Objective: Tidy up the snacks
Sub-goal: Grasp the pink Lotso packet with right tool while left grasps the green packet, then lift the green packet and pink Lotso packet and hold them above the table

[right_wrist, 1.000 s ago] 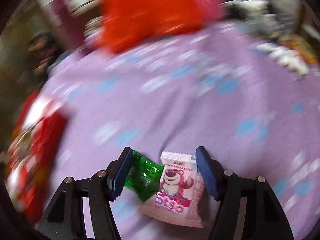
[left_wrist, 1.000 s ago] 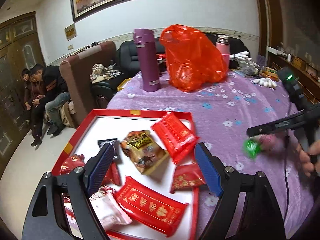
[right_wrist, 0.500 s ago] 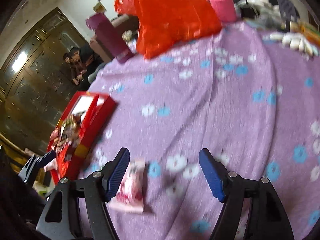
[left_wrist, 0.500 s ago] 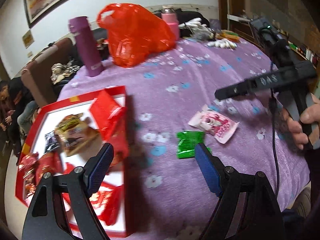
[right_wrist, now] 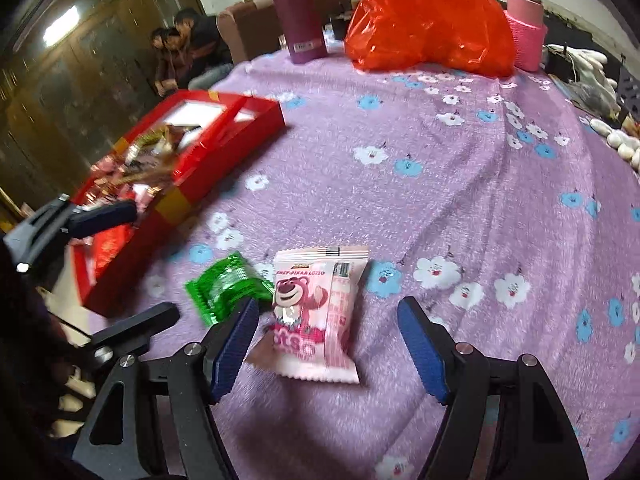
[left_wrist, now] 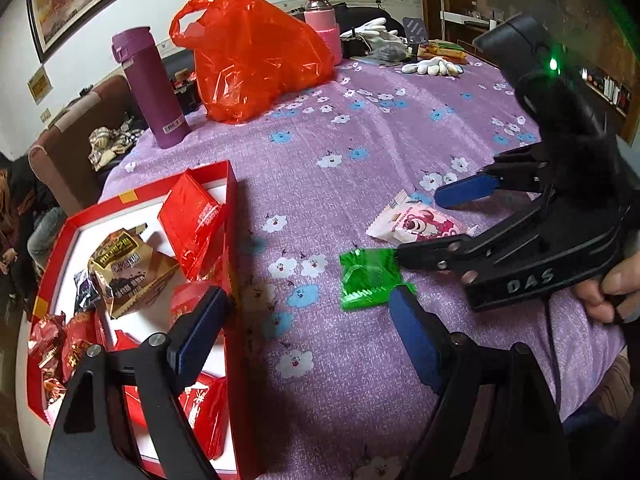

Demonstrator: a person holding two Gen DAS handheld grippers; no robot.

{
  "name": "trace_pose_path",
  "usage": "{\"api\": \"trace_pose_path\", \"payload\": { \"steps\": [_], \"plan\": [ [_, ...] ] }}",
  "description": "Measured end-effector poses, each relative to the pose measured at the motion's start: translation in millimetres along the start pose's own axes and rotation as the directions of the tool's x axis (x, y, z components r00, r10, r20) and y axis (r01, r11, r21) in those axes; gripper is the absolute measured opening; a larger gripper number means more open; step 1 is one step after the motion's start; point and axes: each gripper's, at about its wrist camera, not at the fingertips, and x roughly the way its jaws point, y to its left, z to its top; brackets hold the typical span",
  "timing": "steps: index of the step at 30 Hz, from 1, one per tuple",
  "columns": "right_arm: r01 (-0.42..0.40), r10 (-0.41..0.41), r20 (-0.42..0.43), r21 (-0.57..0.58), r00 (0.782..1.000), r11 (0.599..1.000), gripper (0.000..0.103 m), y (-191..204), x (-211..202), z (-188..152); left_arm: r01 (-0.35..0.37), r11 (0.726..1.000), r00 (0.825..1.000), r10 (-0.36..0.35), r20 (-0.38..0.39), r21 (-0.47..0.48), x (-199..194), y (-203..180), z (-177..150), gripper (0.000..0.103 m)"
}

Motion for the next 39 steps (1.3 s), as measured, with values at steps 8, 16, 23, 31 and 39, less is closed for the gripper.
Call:
{"api": "trace_pose_path", "payload": {
  "steps": [8, 16, 23, 31, 39],
  "plan": [
    [0.129, -0.125, 0.050, -0.086, 0.991, 0.988, 0.041, 5.1, 3.7, -0.2, 0.044, 0.999, 0.999, -0.045, -0.024, -0.008, 5.9, -4.2, 5.6, 0.083],
    [0.167, -0.173, 0.083, 0.071, 0.981, 0.983, 0.041, -48.9, -3.1, 4.1, 0.127, 0.991, 0.987, -0.131, -0.094, -0.045, 27.0, -18.1, 22.4, 0.083],
    [0.143, -0.154, 0.092, 0.121, 0.984, 0.982, 0.041, -63.9, -7.2, 3.3, 0.073, 0.990, 0.983, -0.092, -0.156, -0.119, 52.7, -11.6, 22.9, 0.083],
    [0.157, -0.168, 0.092, 0.113, 0.982, 0.981, 0.042, -59.6, -6.9, 2.1, 0.048, 0.993, 0.990, -0.061, -0.124, -0.109, 54.7, -14.5, 21.1, 0.079],
    [0.186, -0.193, 0.095, 0.077, 0.977, 0.979, 0.044, -53.7, -4.8, 1.2, 0.091, 0.992, 0.990, -0.100, -0.096, -0.091, 51.6, -22.3, 24.9, 0.040]
  ]
}}
